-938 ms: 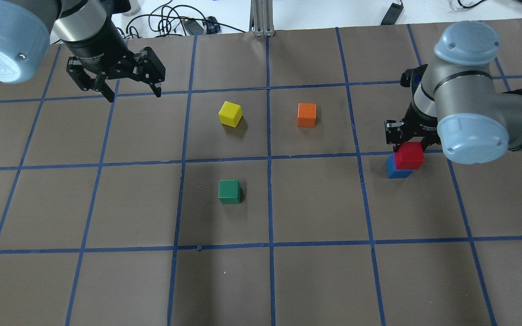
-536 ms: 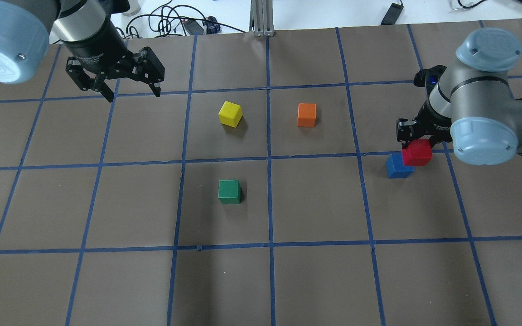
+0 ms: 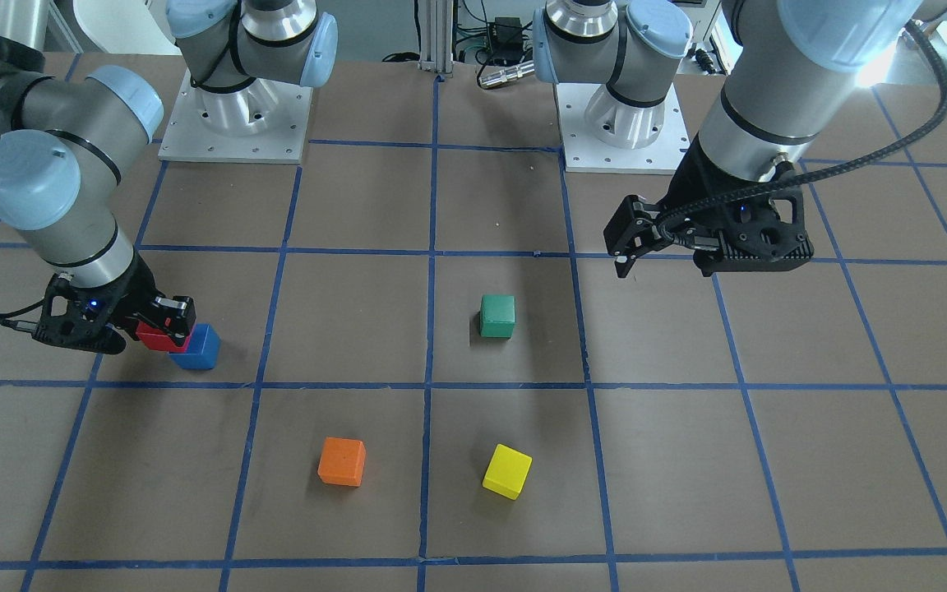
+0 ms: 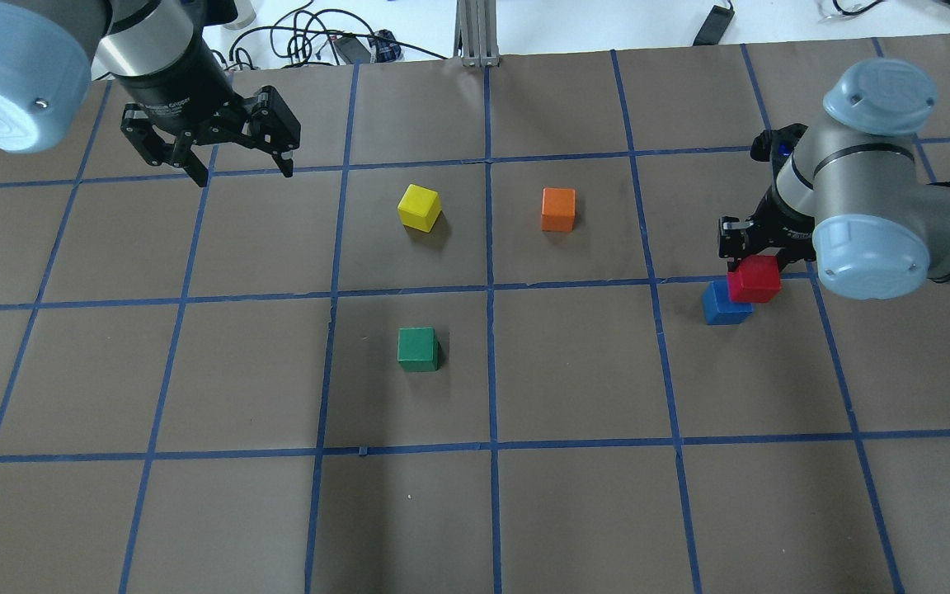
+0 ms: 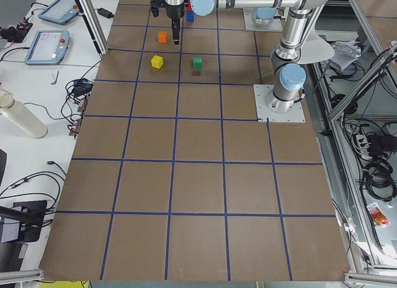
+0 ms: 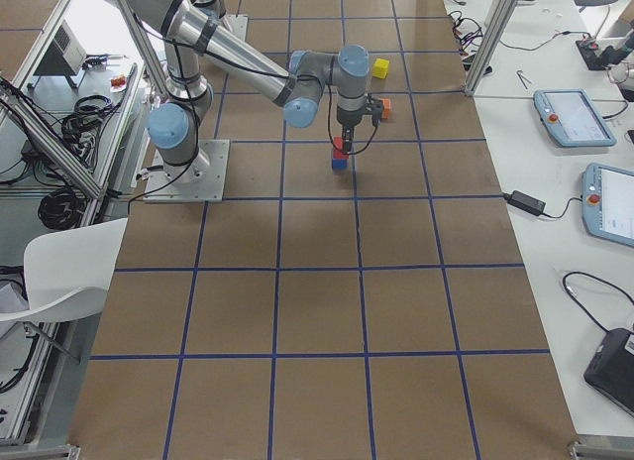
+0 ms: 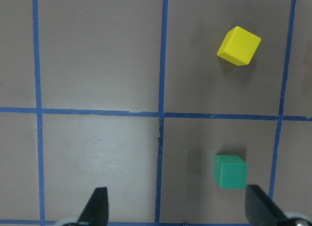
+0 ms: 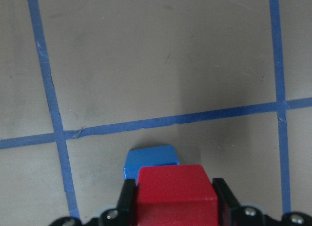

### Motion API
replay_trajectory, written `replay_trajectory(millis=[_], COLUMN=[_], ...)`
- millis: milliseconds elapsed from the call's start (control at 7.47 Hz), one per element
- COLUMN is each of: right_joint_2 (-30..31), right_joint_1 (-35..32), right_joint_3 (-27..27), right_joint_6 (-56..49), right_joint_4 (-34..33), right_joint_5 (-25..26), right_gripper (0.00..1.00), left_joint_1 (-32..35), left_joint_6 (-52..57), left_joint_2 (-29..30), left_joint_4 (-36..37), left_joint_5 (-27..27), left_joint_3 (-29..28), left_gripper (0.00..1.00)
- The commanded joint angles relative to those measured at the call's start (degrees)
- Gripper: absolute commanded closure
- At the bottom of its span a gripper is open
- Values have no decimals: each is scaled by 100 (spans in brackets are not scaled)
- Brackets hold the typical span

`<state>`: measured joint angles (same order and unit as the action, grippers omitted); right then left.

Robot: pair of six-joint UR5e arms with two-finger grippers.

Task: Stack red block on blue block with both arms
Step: 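Lower the red cube onto the blue cube with the right gripper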

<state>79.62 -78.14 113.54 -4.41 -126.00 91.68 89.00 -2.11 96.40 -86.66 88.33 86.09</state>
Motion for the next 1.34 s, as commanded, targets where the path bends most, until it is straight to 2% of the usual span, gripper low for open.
replay_trajectory(millis=[0,402,1071,1205], right_joint_2=[-17,-78,-123,-123], right_joint_1=[-26,-43,-44,-44], right_joint_3=[-7,1,10,19], right_joint_6=[90,90,55,81], right_joint_4=[-21,-56,-47,5], right_joint_5=[-122,-264,-212,-194], right_gripper=[100,100,99,85], left_joint_1=[3,3,-6,-6], left_joint_6=[0,0,0,0], left_joint_2=[1,1,19,27], left_joint_4=[-9,0,0,0], left_joint_5=[9,0,0,0], left_joint_3=[5,5,-4,-4], left_gripper=[0,0,0,0])
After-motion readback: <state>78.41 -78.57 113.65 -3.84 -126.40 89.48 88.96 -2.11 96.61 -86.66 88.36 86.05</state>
